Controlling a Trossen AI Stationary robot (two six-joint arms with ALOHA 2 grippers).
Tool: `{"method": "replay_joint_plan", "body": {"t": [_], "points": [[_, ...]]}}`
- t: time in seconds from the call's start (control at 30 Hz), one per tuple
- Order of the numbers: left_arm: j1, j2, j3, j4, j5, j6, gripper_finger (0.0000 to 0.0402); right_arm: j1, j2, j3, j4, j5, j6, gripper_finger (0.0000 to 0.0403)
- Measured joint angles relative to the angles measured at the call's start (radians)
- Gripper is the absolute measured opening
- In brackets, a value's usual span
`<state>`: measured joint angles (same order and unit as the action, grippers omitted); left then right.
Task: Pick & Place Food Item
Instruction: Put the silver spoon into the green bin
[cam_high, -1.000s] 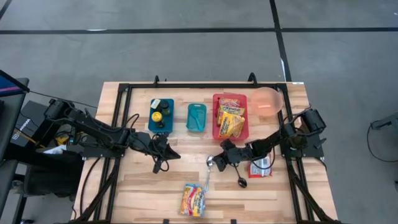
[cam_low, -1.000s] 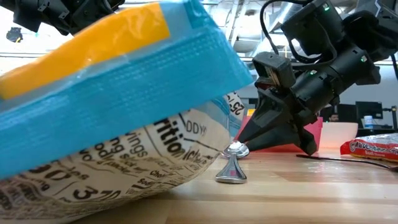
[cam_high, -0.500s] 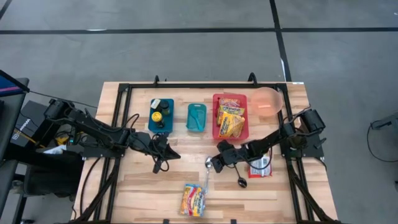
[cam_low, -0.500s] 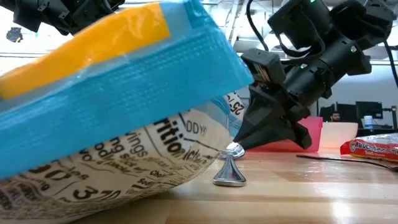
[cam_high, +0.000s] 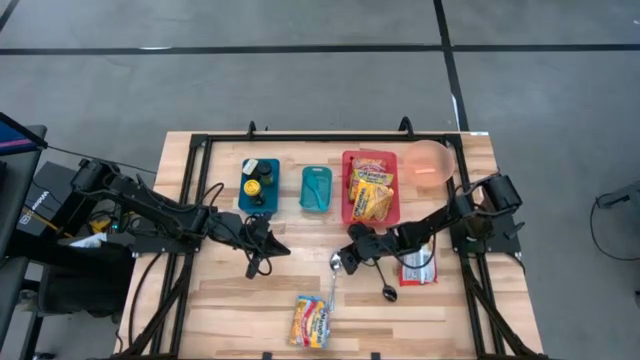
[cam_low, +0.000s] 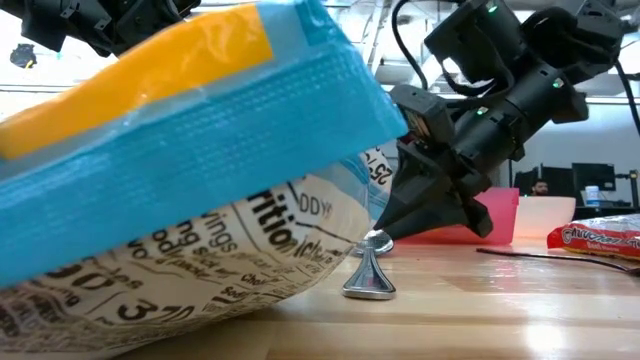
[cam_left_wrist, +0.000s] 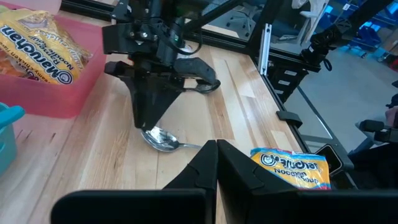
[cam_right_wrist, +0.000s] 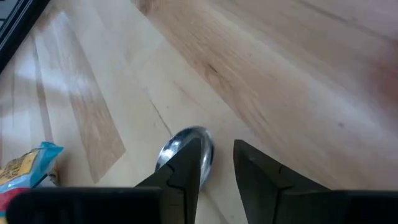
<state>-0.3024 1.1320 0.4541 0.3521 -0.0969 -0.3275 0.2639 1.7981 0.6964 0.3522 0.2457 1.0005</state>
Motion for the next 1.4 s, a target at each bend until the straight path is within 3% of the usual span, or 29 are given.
{"method": "replay_joint_plan", "body": {"t": [0.2, 0.63, 1.4], "points": [[0.0, 0.0, 0.0, 0.0, 0.0, 0.0, 0.0001, -0.027, 0.0, 0.0, 0.001, -0.07, -0.044, 0.0091], [0.0, 0.0, 0.0, 0.0, 0.0, 0.0, 0.0001, -0.031, 0.007, 0.0, 0.035, -0.117, -0.096, 0.0091], [0.0, 0.0, 0.0, 0.0, 0.0, 0.0, 0.0001, -0.042, 0.007, 0.001, 0.027, -0.119, -0.106, 0.0091]]}}
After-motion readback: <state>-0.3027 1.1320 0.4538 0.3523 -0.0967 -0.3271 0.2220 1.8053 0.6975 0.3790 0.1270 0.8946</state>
